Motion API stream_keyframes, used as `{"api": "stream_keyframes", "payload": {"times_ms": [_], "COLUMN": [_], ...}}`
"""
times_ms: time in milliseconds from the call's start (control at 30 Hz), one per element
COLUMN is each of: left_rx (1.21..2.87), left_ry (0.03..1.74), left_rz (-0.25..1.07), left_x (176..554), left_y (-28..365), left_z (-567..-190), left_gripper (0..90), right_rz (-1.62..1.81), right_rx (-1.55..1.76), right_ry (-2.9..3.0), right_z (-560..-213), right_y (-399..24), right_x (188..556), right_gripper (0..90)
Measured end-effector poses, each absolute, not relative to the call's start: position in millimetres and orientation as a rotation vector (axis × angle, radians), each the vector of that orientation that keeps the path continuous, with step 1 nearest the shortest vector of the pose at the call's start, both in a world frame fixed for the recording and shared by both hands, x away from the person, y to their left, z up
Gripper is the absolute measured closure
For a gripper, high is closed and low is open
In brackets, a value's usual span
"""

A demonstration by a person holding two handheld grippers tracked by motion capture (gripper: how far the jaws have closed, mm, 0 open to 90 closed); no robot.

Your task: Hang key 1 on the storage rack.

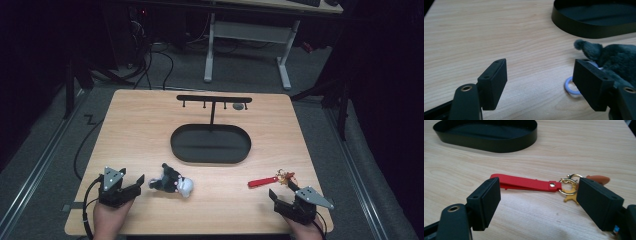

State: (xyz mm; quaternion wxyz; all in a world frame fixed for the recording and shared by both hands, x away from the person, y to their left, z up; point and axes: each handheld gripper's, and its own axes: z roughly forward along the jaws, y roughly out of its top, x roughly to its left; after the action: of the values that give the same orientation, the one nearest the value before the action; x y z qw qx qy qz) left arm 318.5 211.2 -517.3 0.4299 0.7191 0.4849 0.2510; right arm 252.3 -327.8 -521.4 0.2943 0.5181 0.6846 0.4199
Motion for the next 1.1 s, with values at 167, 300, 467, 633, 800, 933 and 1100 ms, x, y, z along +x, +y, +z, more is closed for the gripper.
{"api": "stream_keyframes", "payload": {"times_ms": [167, 300, 467, 633, 800, 933, 1100], "left_rx": [1.827, 1.845, 1.860, 1.853, 1.844, 1.853, 1.860], "left_ry": [1.156, 1.115, 1.068, 1.074, 1.081, 1.061, 1.053], "left_rz": [0.580, 0.576, 0.588, 0.582, 0.585, 0.588, 0.583], "left_x": [317.0, 314.1, 308.6, 309.0, 309.2, 308.2, 309.2], "left_y": [208.2, 203.1, 198.1, 200.4, 201.0, 197.7, 195.7], "left_z": [-516.1, -513.9, -511.2, -511.2, -510.7, -509.8, -508.8], "left_gripper": [28.3, 28.7, 28.8, 29.1, 29.9, 30.4, 31.0], "right_rz": [1.102, 1.093, 1.102, 1.104, 1.105, 1.100, 1.096], "right_rx": [1.352, 1.347, 1.346, 1.346, 1.355, 1.352, 1.360], "right_ry": [1.837, 1.850, 1.844, 1.837, 1.822, 1.826, 1.823], "right_z": [-521.4, -522.5, -522.4, -521.9, -520.6, -521.1, -520.7], "right_y": [-328.8, -329.0, -332.7, -336.0, -337.5, -338.2, -340.1], "right_x": [255.7, 257.8, 259.5, 259.2, 258.1, 258.0, 258.3], "right_gripper": [19.5, 19.6, 19.6, 19.7, 19.7, 19.6, 19.3]}}
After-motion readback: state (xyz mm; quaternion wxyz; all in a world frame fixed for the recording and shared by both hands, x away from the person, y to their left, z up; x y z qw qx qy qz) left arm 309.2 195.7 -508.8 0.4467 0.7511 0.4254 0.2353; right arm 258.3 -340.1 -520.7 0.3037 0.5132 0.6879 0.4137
